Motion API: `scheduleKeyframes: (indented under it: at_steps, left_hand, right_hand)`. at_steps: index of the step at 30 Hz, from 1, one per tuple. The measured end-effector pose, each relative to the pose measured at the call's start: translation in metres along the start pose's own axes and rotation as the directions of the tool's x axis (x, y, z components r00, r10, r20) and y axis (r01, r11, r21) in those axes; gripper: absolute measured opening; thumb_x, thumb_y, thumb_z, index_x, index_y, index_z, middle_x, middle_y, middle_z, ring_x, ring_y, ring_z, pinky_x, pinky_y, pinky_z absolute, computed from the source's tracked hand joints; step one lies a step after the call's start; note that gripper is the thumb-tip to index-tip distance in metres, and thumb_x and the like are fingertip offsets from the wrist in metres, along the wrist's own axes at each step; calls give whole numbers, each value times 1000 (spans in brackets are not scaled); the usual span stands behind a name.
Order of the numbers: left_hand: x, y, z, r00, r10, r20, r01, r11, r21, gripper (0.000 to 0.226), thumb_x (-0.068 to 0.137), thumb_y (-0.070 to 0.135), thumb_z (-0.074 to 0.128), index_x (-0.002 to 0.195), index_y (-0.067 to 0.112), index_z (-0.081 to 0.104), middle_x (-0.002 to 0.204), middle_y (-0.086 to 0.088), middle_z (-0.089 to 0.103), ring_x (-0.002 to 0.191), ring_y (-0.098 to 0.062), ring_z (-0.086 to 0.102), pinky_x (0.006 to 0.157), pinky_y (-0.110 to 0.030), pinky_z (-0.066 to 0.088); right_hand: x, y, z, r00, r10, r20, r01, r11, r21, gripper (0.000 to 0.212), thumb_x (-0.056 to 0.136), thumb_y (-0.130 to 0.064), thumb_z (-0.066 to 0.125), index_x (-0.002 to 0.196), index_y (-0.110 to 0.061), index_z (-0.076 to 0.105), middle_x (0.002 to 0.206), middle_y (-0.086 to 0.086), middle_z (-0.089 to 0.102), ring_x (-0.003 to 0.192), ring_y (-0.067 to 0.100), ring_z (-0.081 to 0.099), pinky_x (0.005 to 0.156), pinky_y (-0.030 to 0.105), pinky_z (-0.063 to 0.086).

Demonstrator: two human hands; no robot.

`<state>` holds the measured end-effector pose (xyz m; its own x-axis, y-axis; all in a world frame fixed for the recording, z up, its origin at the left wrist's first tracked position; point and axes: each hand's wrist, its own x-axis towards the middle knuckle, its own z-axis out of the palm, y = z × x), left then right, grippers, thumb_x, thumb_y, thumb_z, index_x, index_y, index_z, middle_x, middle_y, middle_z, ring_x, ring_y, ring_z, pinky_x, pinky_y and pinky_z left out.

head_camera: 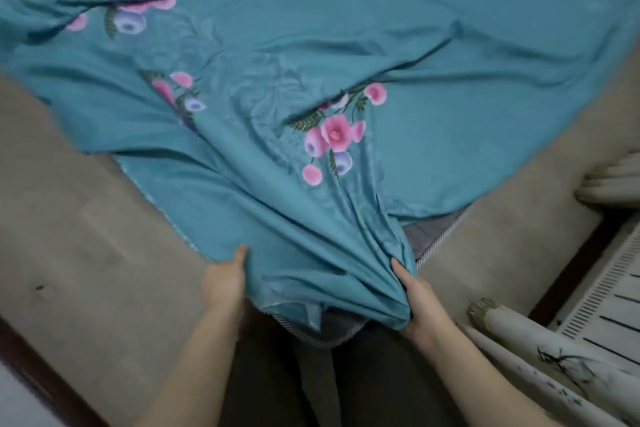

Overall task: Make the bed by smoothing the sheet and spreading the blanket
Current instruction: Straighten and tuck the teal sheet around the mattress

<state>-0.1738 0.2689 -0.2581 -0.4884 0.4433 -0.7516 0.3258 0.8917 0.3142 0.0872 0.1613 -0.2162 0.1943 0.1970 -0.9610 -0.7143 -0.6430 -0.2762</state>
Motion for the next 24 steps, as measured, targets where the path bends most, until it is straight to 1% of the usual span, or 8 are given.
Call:
scheduleKeyframes:
  at_steps: [2, 3, 6, 11, 14, 18, 21, 24]
  left_hand:
    - [3, 10, 0, 994, 108, 34, -112, 982, 149, 50, 83, 51, 64, 72, 2, 63, 86, -24, 66, 85, -39, 62, 75, -43, 48]
    - [7, 12, -1, 985, 168, 42, -173, 970, 172, 51, 80, 52, 67, 73, 1, 63, 83, -24, 64, 83, -39, 62, 74, -44, 48]
    - [17, 17, -9, 981, 172, 91, -181, 979, 98, 71, 72, 39, 81, 121, -2, 52, 121, -21, 58, 110, -36, 57, 92, -47, 49]
    - [35, 18, -23, 996, 92, 0, -90, 971, 223, 82, 77, 32, 78, 135, -9, 37, 137, -23, 39, 123, -39, 44, 101, -49, 43]
    - [38, 17, -27, 981, 66, 185, -73, 997, 31, 49, 83, 21, 74, 123, 4, 51, 109, -7, 59, 94, -30, 60, 86, -40, 51]
    - [43, 13, -35, 973, 48, 225, -78, 989, 125, 17, 90, 12, 64, 100, 0, 54, 82, -18, 62, 40, -18, 61, 39, -26, 52]
    - [50, 10, -39, 975, 65, 212, -125, 951, 283, 15, 91, 11, 60, 87, -3, 58, 63, -12, 64, 32, -8, 58, 52, -31, 51]
    - [53, 5, -40, 984, 101, 148, -140, 949, 283, 11, 86, 9, 62, 83, -2, 61, 52, -5, 66, 58, -19, 68, 75, -39, 54]
  right_hand:
    - [-8, 5, -13, 996, -33, -79, 36, 999, 35, 35, 84, -29, 71, 114, -13, 63, 101, 18, 73, 88, 38, 71, 68, 51, 58]
    - [-12, 10, -18, 990, -66, -125, 72, 996, 52, 35, 85, -27, 70, 115, -12, 63, 99, 18, 73, 86, 37, 71, 64, 45, 58]
    - [-28, 30, -30, 977, -100, -191, 118, 989, 86, 39, 86, -28, 68, 120, -11, 60, 104, 17, 72, 89, 35, 71, 63, 40, 58]
    - [-43, 56, -43, 999, -15, -35, 27, 924, 382, 41, 90, -47, 56, 117, -17, 62, 115, 14, 70, 101, 34, 69, 81, 47, 56]
    - [-39, 53, -49, 994, -66, -87, 101, 866, 489, 43, 91, -51, 51, 108, -17, 70, 117, 10, 70, 101, 33, 69, 81, 48, 56]
    - [-31, 47, -57, 991, -106, -81, 133, 846, 516, 47, 88, -55, 53, 109, -18, 74, 122, 9, 67, 109, 31, 66, 84, 45, 55]
    - [-22, 49, -65, 995, -65, -81, 93, 907, 412, 49, 88, -57, 54, 117, -20, 66, 117, 7, 70, 104, 29, 68, 77, 43, 58]
    - [-13, 57, -76, 987, 18, -160, 15, 980, 199, 44, 85, -58, 58, 112, -23, 66, 107, 5, 74, 99, 28, 70, 88, 46, 54]
